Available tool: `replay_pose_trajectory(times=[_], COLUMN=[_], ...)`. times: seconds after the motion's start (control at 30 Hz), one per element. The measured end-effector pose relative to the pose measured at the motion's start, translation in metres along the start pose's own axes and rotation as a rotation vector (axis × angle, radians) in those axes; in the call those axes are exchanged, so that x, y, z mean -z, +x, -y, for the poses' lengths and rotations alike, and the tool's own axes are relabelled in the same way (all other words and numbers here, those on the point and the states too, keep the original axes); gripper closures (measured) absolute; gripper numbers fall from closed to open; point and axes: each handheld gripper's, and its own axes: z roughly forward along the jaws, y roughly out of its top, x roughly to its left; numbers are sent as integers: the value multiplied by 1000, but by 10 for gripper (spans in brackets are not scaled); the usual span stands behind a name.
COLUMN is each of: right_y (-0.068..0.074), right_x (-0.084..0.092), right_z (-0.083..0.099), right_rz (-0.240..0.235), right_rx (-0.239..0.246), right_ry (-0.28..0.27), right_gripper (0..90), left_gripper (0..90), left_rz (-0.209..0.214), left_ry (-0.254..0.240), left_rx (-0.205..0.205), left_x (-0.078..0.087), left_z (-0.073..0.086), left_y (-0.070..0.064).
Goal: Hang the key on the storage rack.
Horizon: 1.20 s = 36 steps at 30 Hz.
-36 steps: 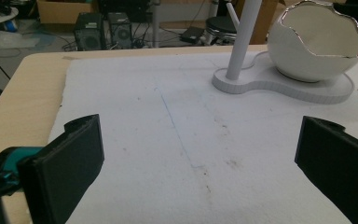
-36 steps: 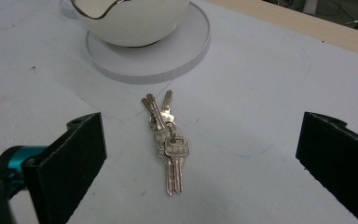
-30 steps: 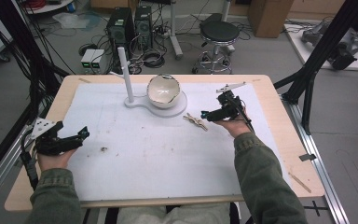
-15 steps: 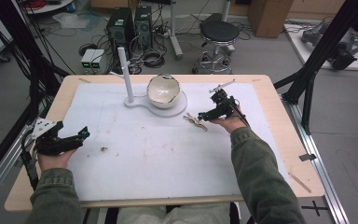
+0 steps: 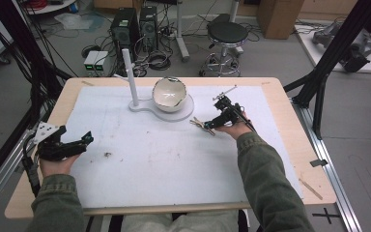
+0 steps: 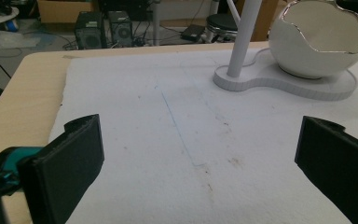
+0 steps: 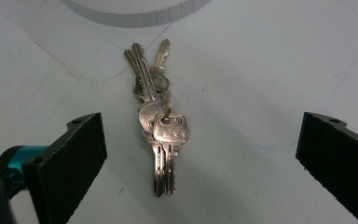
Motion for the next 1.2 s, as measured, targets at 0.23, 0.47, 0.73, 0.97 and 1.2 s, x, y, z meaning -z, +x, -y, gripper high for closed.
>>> replay_pose_trajectory(times=[0.23, 0.47, 0.73, 0.97, 1.2], right_y=[3, 9, 9, 11, 10], right_x=[-7, -17, -20, -25, -18], right_z=[0, 0, -1, -2, -3], right_rz=[-22, -60, -78, -55, -25], right_rx=[10, 33, 7, 11, -4], right_ry=[49, 97, 130, 121, 95], right_gripper=[48, 194, 379, 520, 786], left_gripper=[17, 17, 17, 17, 17], left_rz=[4, 2, 3, -1, 0], left_ry=[4, 6, 3, 8, 5], left_rx=[-2, -5, -4, -11, -9], left_x=[0, -1, -1, -1, -1], left_z=[0, 0, 0, 0, 1], left_y=[0, 0, 0, -1, -1])
